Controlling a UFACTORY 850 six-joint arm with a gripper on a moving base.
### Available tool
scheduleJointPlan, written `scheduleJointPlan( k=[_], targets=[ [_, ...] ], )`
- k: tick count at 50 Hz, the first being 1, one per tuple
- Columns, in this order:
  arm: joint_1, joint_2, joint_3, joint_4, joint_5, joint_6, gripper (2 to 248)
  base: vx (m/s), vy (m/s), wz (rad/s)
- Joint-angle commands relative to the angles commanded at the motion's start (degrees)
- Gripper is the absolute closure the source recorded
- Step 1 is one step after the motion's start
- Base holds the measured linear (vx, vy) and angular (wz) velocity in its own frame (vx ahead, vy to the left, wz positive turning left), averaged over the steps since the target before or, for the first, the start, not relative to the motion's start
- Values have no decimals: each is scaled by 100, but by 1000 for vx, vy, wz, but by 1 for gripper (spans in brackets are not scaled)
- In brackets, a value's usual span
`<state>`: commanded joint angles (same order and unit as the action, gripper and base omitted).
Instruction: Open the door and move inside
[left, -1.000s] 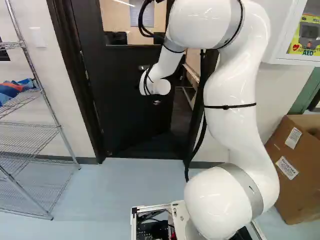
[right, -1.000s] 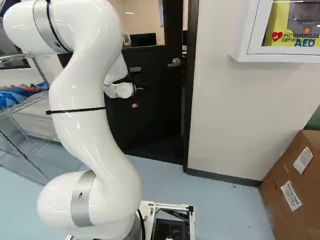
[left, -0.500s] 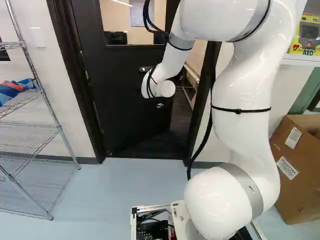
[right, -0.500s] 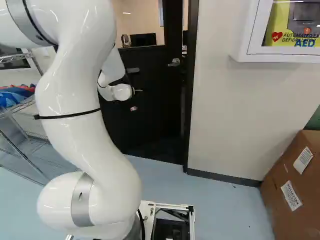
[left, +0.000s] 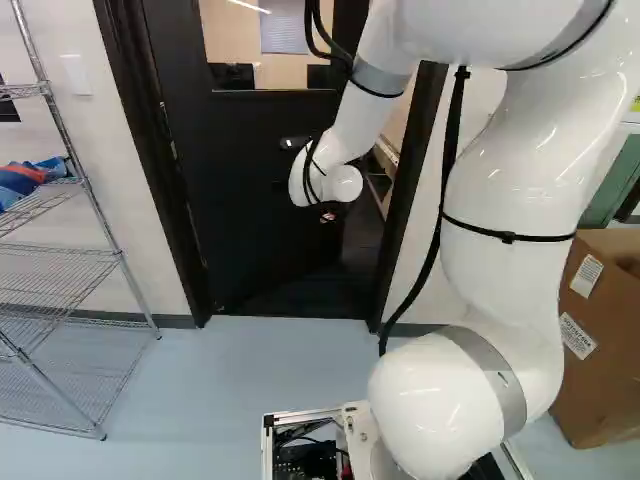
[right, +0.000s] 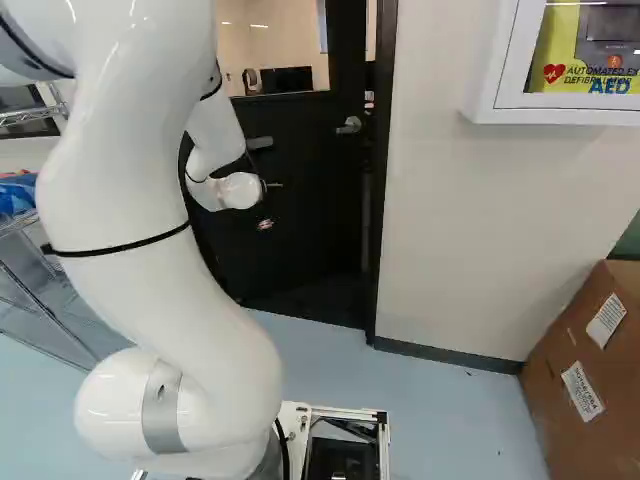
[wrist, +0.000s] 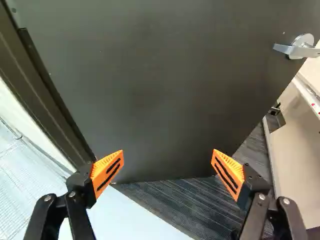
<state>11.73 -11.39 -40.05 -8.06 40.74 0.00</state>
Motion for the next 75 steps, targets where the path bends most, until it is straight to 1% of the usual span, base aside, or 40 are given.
scheduleJointPlan(
  k=[11, 32, 56, 68, 75],
  targets=[
    [-9, 315, 352, -109, 109, 0, 3, 0, 0, 0],
    [-27, 939, 1019, -84, 122, 0, 3, 0, 0, 0],
    [-78, 1711, 1787, 326, 122, 0, 3, 0, 0, 0],
    [-182, 2113, 2163, 557, 122, 0, 3, 0, 0, 0],
    [-274, 2337, 2365, 610, 122, 0, 3, 0, 0, 0]
  ],
)
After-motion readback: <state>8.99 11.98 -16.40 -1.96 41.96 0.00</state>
